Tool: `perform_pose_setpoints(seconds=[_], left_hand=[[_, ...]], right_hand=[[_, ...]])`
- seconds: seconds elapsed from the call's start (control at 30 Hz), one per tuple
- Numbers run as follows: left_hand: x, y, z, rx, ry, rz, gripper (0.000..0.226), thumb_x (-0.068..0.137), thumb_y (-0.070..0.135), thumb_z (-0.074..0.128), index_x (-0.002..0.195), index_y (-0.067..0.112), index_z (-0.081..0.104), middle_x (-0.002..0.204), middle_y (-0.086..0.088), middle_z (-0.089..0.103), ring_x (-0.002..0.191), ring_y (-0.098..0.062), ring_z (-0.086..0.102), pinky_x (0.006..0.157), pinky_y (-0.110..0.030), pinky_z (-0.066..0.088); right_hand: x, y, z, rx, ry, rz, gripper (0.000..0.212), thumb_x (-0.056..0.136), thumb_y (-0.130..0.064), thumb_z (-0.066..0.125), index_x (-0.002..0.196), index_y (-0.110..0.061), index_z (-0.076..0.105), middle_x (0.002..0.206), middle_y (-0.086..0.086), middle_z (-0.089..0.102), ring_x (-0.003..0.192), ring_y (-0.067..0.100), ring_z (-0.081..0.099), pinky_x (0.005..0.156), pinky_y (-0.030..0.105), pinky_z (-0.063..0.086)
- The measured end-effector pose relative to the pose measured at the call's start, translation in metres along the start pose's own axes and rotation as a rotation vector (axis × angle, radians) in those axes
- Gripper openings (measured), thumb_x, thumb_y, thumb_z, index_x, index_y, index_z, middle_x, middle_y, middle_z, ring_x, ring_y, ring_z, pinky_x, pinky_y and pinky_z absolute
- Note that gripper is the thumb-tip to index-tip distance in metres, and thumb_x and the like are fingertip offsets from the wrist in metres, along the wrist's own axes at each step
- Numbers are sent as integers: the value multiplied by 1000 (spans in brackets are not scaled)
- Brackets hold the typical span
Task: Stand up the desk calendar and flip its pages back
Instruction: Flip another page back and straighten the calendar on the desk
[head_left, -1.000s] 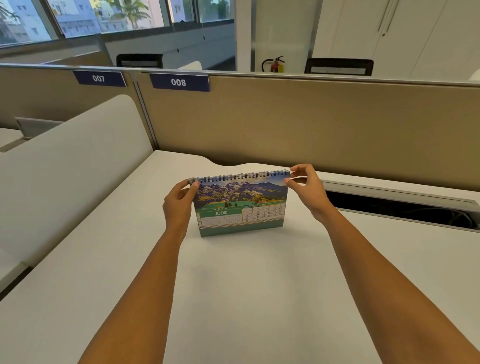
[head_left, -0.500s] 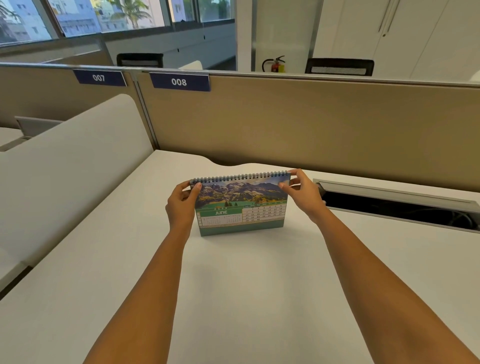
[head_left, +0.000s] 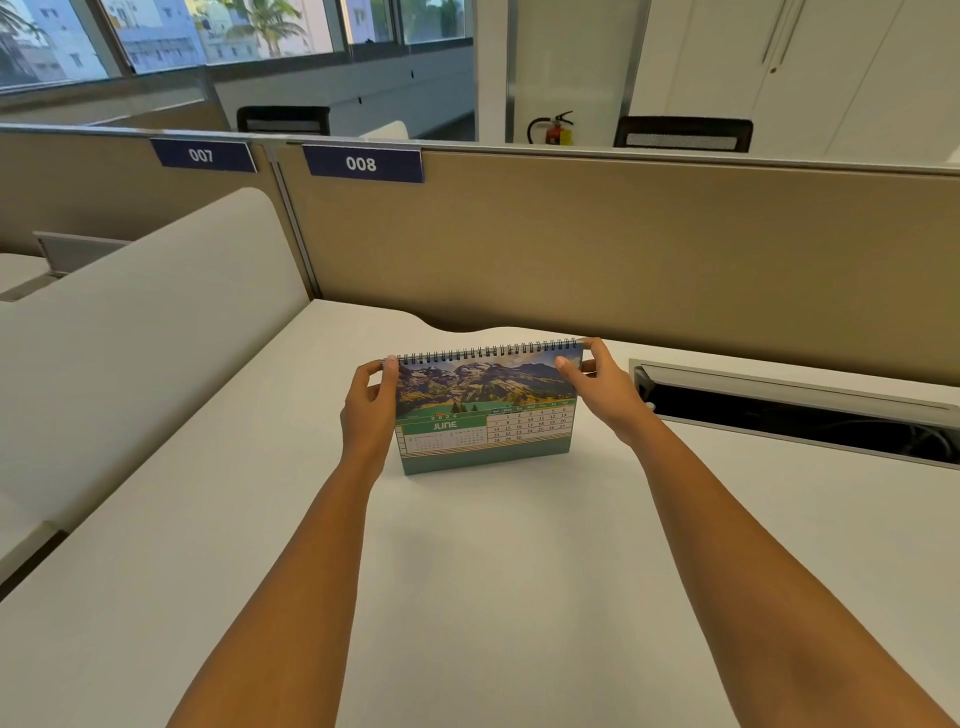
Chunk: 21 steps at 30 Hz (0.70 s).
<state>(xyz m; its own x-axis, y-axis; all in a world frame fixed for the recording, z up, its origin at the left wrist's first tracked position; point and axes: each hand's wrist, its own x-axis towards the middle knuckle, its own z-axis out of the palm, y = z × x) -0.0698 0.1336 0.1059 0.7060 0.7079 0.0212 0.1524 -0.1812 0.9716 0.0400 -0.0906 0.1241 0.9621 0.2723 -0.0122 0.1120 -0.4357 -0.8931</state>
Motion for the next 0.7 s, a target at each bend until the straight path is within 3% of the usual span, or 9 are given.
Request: perform_pose_setpoints(seconds=[0.37,0.53,0.6,0.7], left_hand=[[-10,3,1,21,147,70,35,94,36,46,122,17,52,118,-13,63,90,-14,55,63,-17,46],[-14,3,-3,52,229,144,28,93,28,52,116,13,57,113,-14,65,92,-13,55,54,-7,42],[-16,5,-4,61,248,161,27,92,25,53,115,10,59,113,-15,65,92,-11,55,60,-10,44],[-20,8,-4,73,253,163,29,93,22,52,117,8,59,116,-15,64,92,-12,53,70,-24,49]], right_hand=[[-4,0,-1,-12,26,-25,42,97,-30,45,134,-13,37,135,13,53,101,16,48,72,29,44],[-4,-2,-5,34,86,5,37,96,-22,47,130,-9,39,133,14,51,101,16,48,55,12,42],[-5,-2,-8,38,86,13,36,96,-20,48,129,-9,39,133,13,50,103,17,48,56,10,41],[-7,-2,-10,15,78,14,32,97,-19,46,127,-8,42,133,11,51,103,17,48,56,11,41]])
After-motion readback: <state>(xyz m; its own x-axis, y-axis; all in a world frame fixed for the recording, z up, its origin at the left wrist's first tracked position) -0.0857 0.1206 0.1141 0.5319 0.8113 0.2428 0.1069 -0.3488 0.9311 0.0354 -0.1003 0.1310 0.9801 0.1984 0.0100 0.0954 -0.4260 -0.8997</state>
